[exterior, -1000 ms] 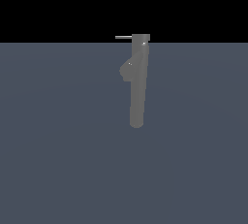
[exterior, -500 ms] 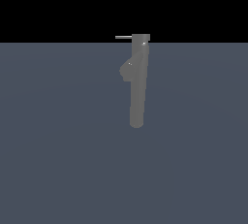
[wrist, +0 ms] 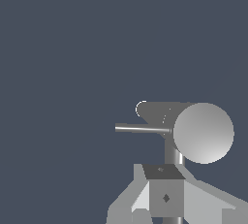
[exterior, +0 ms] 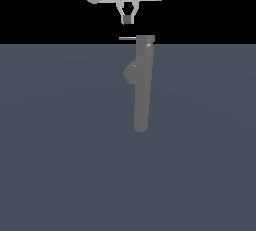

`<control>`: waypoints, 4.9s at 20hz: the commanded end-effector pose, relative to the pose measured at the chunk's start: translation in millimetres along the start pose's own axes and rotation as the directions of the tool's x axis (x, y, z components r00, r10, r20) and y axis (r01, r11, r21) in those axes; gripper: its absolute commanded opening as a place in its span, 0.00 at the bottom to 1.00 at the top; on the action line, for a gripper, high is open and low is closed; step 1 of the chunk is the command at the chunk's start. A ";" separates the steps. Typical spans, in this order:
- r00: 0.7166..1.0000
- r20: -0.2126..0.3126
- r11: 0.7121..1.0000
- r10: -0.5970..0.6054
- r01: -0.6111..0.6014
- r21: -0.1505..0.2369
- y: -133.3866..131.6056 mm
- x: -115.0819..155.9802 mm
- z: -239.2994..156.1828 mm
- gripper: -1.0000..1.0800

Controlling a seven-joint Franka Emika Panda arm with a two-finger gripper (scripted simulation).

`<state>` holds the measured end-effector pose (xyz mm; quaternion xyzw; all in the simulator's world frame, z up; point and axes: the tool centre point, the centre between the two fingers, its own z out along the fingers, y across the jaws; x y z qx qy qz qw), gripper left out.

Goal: Turn on the faucet by rotating a designated handle.

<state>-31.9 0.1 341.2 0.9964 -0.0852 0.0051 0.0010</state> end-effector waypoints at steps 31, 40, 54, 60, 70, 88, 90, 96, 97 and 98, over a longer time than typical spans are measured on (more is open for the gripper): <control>0.999 0.011 0.999 0.042 -0.042 0.000 -10.6 35.1 41.1 0.00; 0.999 0.003 0.999 0.049 -0.049 0.001 -9.2 20.5 40.9 0.00; 0.999 0.010 0.999 0.042 -0.042 0.001 3.6 -25.6 40.4 0.00; 0.999 0.002 0.999 0.045 -0.045 0.002 20.9 -23.9 41.2 0.00; 1.000 0.003 1.000 0.014 -0.014 0.003 35.4 -33.5 41.5 0.00; 1.000 0.018 1.000 0.014 -0.014 0.003 78.5 -2.7 41.5 0.00; 1.000 0.016 1.000 0.020 -0.020 0.002 84.4 4.0 41.5 0.00; 0.999 0.011 0.999 0.038 -0.038 0.001 101.9 23.8 41.1 0.00; 0.999 0.011 0.999 0.041 -0.041 0.001 104.8 27.0 41.1 0.00; 0.999 0.011 0.999 0.041 -0.041 0.001 104.8 27.0 41.1 0.00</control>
